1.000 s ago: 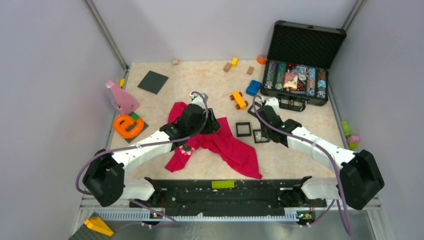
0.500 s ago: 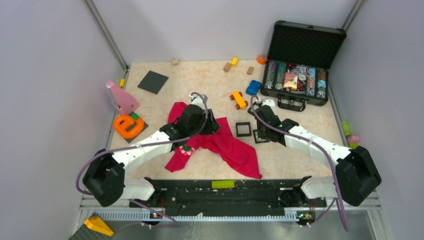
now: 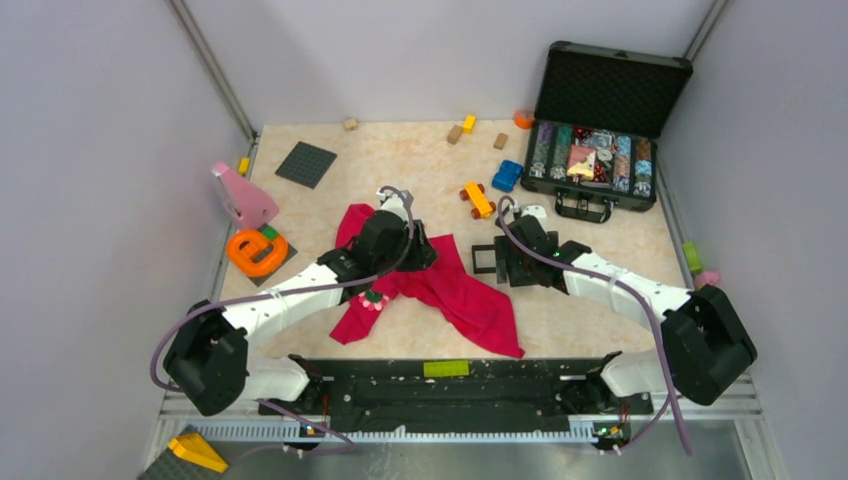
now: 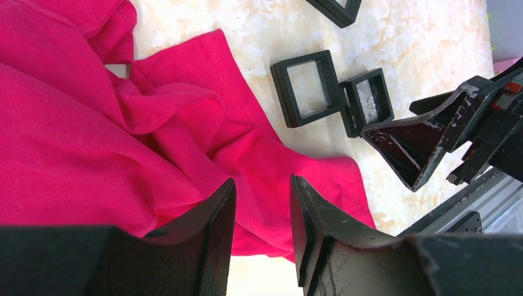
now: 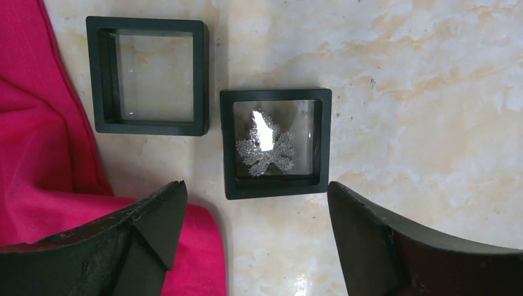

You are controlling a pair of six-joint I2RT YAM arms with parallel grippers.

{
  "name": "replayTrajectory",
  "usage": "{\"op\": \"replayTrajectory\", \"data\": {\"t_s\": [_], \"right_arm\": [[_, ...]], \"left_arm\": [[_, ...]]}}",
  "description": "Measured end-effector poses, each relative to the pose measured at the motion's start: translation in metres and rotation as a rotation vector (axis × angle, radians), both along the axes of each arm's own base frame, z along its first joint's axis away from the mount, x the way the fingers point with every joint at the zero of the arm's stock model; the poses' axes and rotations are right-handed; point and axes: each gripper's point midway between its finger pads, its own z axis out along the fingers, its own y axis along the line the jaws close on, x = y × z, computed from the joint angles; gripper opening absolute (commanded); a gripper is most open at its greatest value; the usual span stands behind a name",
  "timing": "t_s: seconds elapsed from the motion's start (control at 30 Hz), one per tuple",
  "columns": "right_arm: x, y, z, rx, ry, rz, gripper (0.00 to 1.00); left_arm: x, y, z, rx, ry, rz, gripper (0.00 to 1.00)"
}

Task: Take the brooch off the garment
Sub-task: Close the brooch box at the center of the board.

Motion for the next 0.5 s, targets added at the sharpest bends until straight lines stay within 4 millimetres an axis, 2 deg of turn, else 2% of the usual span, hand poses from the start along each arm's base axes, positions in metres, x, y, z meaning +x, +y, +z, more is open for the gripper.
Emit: {"op": "replayTrajectory", "data": {"t_s": [0.17, 0.37, 0.5], "right_arm": [[0.001, -0.002, -0.002, -0.001, 0.007, -0.007, 0.88], [0.013, -0.009, -0.004, 0.037, 0.011, -0.038, 0.94], [0.012, -0.010, -0.019, 0.010, 0.051, -0.030, 0.94]], "left_arm": [[0.000, 0.002, 0.005, -0.006, -0.011, 0.000, 0.42], [0.000, 0.003, 0.006, 0.001, -0.017, -0.002, 0.42], [0.000, 0.006, 0.005, 0.005, -0.020, -0.001, 0.42]]}}
